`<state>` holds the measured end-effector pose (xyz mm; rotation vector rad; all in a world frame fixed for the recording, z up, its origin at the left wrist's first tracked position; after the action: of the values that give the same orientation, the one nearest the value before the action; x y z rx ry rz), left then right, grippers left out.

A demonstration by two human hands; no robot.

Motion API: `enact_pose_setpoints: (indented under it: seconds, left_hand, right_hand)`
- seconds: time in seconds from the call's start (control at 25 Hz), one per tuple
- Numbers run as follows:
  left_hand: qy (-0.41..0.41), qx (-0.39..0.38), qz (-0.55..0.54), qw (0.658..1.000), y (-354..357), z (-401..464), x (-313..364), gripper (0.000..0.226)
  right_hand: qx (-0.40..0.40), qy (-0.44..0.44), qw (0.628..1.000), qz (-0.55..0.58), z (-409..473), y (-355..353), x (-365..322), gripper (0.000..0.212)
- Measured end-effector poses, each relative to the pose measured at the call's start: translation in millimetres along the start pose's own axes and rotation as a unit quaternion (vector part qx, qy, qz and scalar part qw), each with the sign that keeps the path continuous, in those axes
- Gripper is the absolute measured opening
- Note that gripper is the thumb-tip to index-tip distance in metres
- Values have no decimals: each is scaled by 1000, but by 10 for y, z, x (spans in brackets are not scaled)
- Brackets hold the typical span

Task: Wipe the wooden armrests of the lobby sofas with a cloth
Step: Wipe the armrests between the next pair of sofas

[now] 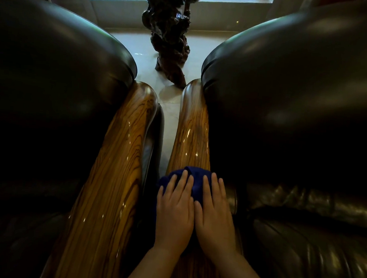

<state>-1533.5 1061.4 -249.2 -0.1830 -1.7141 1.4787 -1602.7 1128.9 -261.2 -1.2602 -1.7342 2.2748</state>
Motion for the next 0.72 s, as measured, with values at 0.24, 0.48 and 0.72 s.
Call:
enact_pose_setpoints:
  seconds: [0.24,0.48,0.72]
  left_hand:
    - [4,10,31,999,14,383,-20,50]
    - [3,15,11,1000,18,1200,-3,48]
    - [1,20,-2,1000,27,1711,-3,47]
  right_hand:
    - [8,-27,1000,13,412,-23,61,59]
    - [7,-38,999,32,1246,-14,170,57]
    - [25,-79,997,2,1782,-75,193,58]
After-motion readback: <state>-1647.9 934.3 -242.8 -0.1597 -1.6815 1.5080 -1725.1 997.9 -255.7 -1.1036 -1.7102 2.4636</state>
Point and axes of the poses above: each hand's wrist, its own z-axis towards the middle knuckle, its own y-axis out of the palm, x = y × z, the point moved 3 cm from there along z, towards the middle knuckle, and after that the axes turned 4 degrees about -y, right-handed, at the moved point
